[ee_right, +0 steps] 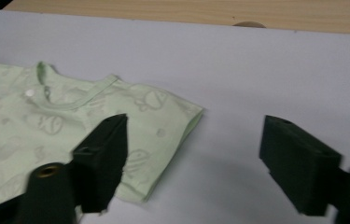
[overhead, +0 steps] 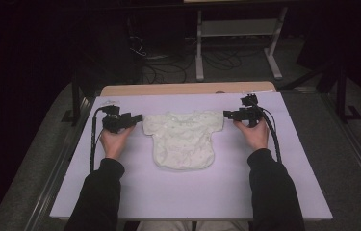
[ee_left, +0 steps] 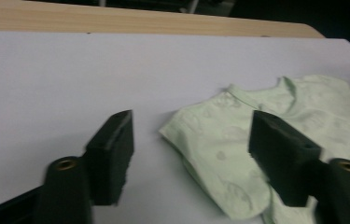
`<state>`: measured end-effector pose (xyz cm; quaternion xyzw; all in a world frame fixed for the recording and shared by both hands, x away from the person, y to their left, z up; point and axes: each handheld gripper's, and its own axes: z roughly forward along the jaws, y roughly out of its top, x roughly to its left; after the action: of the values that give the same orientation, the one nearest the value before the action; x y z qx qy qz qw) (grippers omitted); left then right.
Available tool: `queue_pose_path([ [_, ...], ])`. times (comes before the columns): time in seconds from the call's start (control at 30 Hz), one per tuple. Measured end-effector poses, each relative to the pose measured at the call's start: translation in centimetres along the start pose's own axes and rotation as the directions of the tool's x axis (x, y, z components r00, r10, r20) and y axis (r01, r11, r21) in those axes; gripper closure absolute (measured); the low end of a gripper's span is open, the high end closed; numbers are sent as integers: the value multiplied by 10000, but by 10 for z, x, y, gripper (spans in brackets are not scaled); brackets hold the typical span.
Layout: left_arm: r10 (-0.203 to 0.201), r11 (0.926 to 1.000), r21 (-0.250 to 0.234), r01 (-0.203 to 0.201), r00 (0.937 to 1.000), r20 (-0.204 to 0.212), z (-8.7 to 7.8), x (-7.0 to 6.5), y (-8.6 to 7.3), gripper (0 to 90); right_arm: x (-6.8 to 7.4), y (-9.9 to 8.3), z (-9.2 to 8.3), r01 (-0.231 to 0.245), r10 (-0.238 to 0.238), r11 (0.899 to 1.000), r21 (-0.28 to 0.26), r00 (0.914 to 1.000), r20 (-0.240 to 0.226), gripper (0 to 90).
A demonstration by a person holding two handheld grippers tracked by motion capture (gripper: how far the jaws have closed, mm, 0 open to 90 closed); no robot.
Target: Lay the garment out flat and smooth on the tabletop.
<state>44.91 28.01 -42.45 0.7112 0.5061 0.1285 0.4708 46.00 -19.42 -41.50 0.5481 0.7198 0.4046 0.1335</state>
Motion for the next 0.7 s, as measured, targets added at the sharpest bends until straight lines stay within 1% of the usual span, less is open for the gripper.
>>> queue_pose_path([
  [0.1, 222, 9998, -17, -222, 9992, 323, -3, -2, 1, 185, 1, 2, -7, 246, -247, 9997, -86, 9996, -112, 121],
  [0.13, 301, 9995, -82, -298, 9988, 373, -5, -2, 2, 159, 1, 3, -9, 305, -309, 9994, -141, 9992, -239, 88],
  [0.17, 335, 9994, -130, -330, 9989, 342, -6, -3, 3, 129, 1, 3, -11, 359, -365, 9992, -156, 9986, -392, 15],
  [0.2, 429, 9988, -233, -421, 9985, 332, -8, -4, 4, 105, 2, 4, -12, 349, -353, 9993, -104, 9984, -442, 0],
  [0.23, 456, 9983, -361, -447, 9987, 243, -9, -5, 5, 57, 1, 4, -14, 435, -437, 9990, -67, 9978, -507, 0],
  [0.27, 487, 9981, -376, -479, 9986, 203, -11, -5, 6, 0, 2, 5, -17, 519, -522, 9986, -85, 9974, -488, 0],
  [0.3, 491, 9981, -395, -480, 9984, 285, -13, -5, 7, 0, 2, 5, -19, 562, -568, 9983, -139, 9972, -485, 0],
  [0.4, 420, 9984, -380, -409, 9988, 268, -21, -4, 10, 0, 1, 6, -28, 632, -640, 9979, -145, 9961, -606, 0],
  [0.5, 471, 9982, -373, -460, 9985, 282, -28, -3, 11, 0, 1, 8, -36, 689, -702, 9974, -216, 9953, -665, 0],
  [0.57, 495, 9981, -380, -481, 9981, 377, -33, -3, 11, 0, 1, 8, -41, 748, -766, 9968, -295, 9951, -628, 0],
  [0.7, 796, 9962, -400, -779, 9959, 421, -43, -6, 13, 0, -1, 7, -50, 940, -962, 9949, -373, 9934, -622, 0],
])
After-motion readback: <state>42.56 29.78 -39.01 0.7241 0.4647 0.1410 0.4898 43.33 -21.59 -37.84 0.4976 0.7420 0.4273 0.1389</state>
